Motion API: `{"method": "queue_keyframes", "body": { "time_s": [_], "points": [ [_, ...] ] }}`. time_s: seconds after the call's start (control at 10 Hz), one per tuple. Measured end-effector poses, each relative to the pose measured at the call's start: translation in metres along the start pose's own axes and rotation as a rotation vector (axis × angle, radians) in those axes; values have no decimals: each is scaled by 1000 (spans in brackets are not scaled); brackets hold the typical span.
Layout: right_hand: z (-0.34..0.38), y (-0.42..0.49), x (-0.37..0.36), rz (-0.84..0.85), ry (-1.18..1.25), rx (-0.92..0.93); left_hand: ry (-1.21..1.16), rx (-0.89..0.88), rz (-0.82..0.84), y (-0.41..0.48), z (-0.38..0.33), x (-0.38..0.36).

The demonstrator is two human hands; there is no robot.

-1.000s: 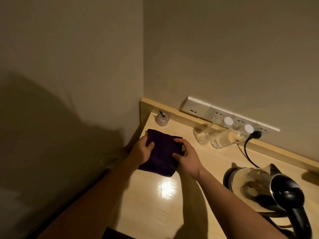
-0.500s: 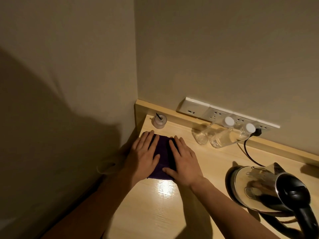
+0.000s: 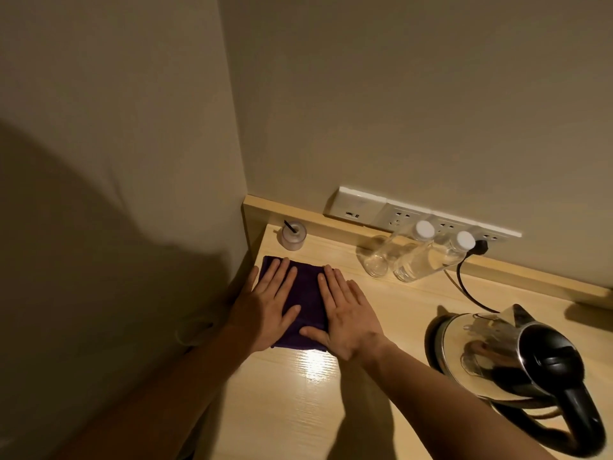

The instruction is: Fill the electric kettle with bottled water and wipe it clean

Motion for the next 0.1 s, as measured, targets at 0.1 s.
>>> {"method": "queue_keyframes", "body": {
  "time_s": [0.1],
  "points": [
    [-3,-12,11,-61,96,-74,15,3,-51,-2,-3,14]
  ]
}}
Point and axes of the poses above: each hand's wrist, its own y-axis towards the middle knuckle, its own x-axis out of the back of the hand, z = x × y, the point moved 7 cm from there along y, towards the middle knuckle, and after that the axes turned 2 degrees about z, right-handed, at the moved point
